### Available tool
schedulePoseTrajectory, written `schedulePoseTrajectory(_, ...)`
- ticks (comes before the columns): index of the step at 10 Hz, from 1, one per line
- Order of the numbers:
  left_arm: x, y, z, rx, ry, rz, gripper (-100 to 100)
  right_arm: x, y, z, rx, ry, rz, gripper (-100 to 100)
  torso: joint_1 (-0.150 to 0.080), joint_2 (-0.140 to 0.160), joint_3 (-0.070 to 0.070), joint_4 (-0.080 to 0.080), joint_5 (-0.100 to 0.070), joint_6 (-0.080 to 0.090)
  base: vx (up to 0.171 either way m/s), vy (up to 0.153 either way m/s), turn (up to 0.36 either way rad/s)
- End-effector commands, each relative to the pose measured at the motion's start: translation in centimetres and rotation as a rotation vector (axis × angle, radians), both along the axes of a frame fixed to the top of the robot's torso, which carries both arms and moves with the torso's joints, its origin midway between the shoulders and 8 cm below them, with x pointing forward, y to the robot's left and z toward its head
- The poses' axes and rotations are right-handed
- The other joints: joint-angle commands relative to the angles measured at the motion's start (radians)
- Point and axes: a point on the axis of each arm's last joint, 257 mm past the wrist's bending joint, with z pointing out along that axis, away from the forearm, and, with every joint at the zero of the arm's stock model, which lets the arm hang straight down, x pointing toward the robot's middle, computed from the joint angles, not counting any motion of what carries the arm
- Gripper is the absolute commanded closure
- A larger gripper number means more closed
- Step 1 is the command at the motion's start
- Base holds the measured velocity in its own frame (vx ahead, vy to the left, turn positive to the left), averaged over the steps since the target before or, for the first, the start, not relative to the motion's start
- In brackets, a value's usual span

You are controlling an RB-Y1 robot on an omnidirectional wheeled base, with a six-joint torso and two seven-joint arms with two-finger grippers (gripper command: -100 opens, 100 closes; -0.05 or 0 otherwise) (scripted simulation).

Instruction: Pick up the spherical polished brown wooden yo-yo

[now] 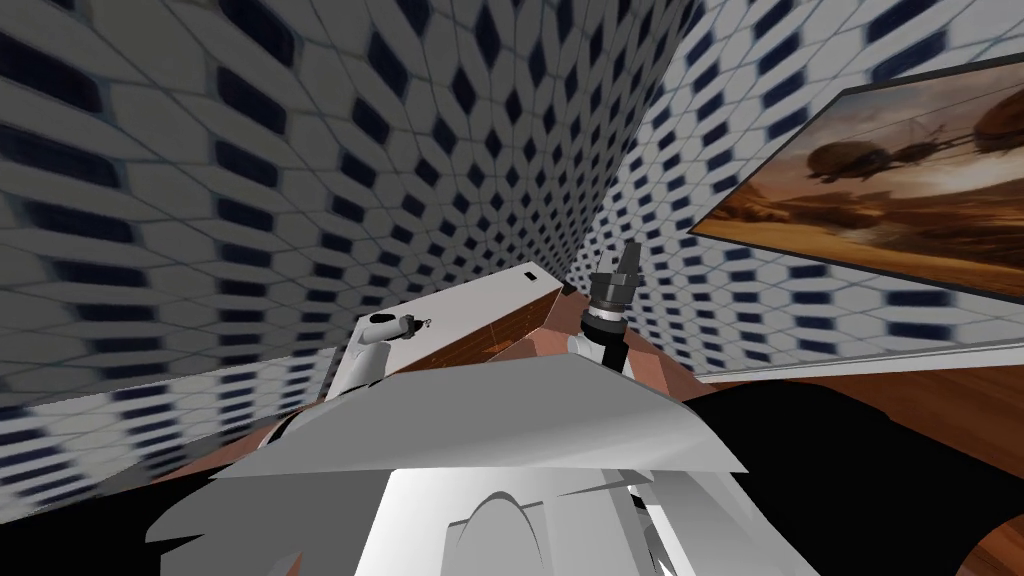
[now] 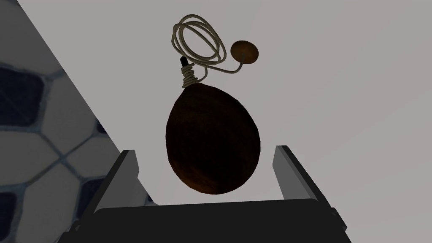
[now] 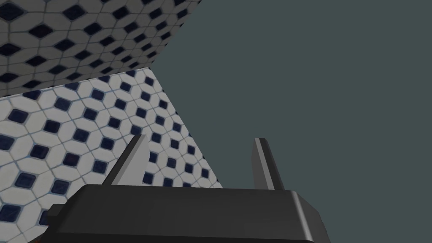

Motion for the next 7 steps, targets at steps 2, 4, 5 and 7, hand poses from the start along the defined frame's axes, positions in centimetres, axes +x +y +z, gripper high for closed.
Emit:
schedulePoseTrajectory(2, -0.7, 2.5, -0.1, 0.001, -0.004, 0.035, -100, 0.0, 0.0, 0.0, 0.000, 0.000, 0.000, 0, 0.000, 0.000, 0.000, 0.000, 0.000, 0.000, -0.020, -0.031, -0.092)
schedulePoseTrajectory(4, -1.7, 4.1, -0.5, -0.002, -0.001, 0.061, -100, 0.0, 0.0, 0.0, 0.000, 0.000, 0.000, 0, 0.001, -0.001, -0.001, 0.000, 0.000, 0.000, -0.013, -0.025, -0.116)
schedulePoseTrajectory(5, -1.7, 4.1, -0.5, -0.002, -0.001, 0.061, -100, 0.0, 0.0, 0.0, 0.000, 0.000, 0.000, 0, 0.001, -0.001, 0.000, 0.000, 0.000, 0.000, -0.014, -0.022, -0.067)
schedulePoseTrajectory(7, -2.5, 5.7, -0.4, -0.001, -0.004, 0.086, -100, 0.0, 0.0, 0.0, 0.000, 0.000, 0.000, 0, 0.000, -0.001, -0.001, 0.000, 0.000, 0.000, -0.011, -0.027, -0.102)
